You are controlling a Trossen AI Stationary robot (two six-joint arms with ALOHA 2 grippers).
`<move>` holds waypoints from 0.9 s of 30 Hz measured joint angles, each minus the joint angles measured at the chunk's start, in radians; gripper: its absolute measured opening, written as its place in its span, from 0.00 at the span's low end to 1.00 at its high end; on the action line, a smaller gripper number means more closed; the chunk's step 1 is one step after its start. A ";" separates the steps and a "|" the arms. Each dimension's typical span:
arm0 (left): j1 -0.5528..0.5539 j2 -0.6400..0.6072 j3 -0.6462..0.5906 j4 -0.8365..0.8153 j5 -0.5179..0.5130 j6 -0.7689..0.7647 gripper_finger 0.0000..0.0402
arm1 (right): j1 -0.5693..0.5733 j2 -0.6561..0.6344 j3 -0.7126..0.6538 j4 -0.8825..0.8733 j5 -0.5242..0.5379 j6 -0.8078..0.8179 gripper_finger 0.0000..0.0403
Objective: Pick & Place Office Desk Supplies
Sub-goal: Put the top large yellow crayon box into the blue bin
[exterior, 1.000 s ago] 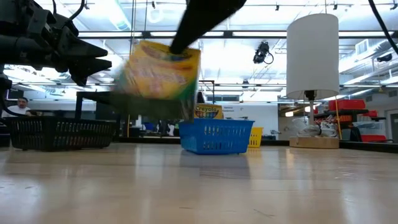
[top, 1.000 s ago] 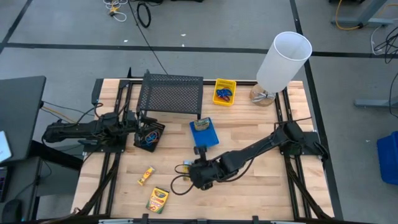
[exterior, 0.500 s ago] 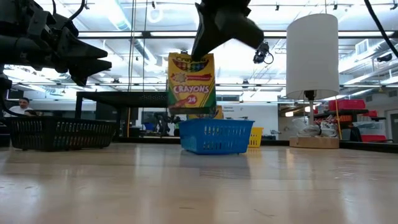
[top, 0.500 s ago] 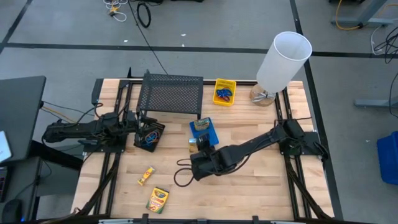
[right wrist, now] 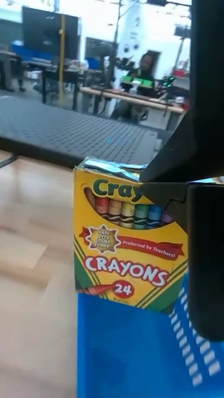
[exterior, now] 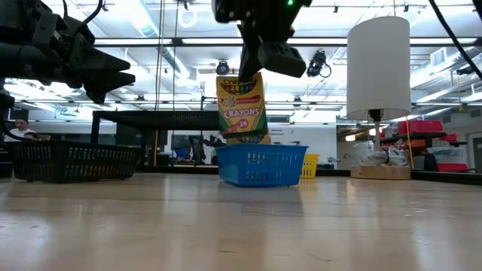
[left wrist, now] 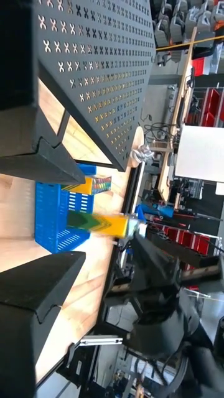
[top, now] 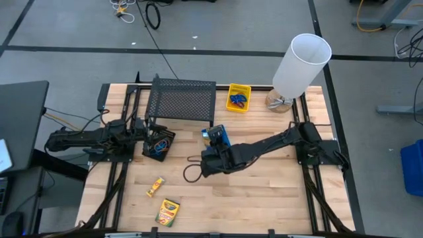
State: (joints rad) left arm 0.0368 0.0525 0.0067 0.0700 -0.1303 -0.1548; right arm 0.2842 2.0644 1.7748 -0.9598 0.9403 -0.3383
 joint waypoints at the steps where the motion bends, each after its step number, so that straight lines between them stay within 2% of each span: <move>1: 0.000 0.000 0.000 0.000 0.000 0.002 0.48 | -0.006 0.000 0.000 0.000 0.004 0.000 0.00; 4: 0.000 0.000 0.000 0.000 0.000 0.008 0.48 | -0.023 0.000 0.000 0.000 -0.013 0.002 0.00; 8: 0.000 0.000 0.000 0.000 0.000 0.014 0.48 | -0.040 0.000 0.000 -0.007 -0.105 0.020 0.00; 11: 0.000 0.000 0.000 0.000 0.000 0.015 0.48 | -0.047 0.000 -0.004 0.001 -0.107 0.018 0.00; 21: 0.000 0.000 0.000 0.000 0.011 0.017 0.48 | -0.059 0.000 -0.224 0.181 -0.076 -0.009 0.00; 27: 0.000 0.000 0.000 0.000 0.011 0.017 0.48 | -0.064 0.000 -0.321 0.360 0.022 -0.050 0.00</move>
State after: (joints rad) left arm 0.0366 0.0528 0.0065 0.0704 -0.1188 -0.1383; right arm 0.2207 2.0647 1.4542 -0.5997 0.9625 -0.3887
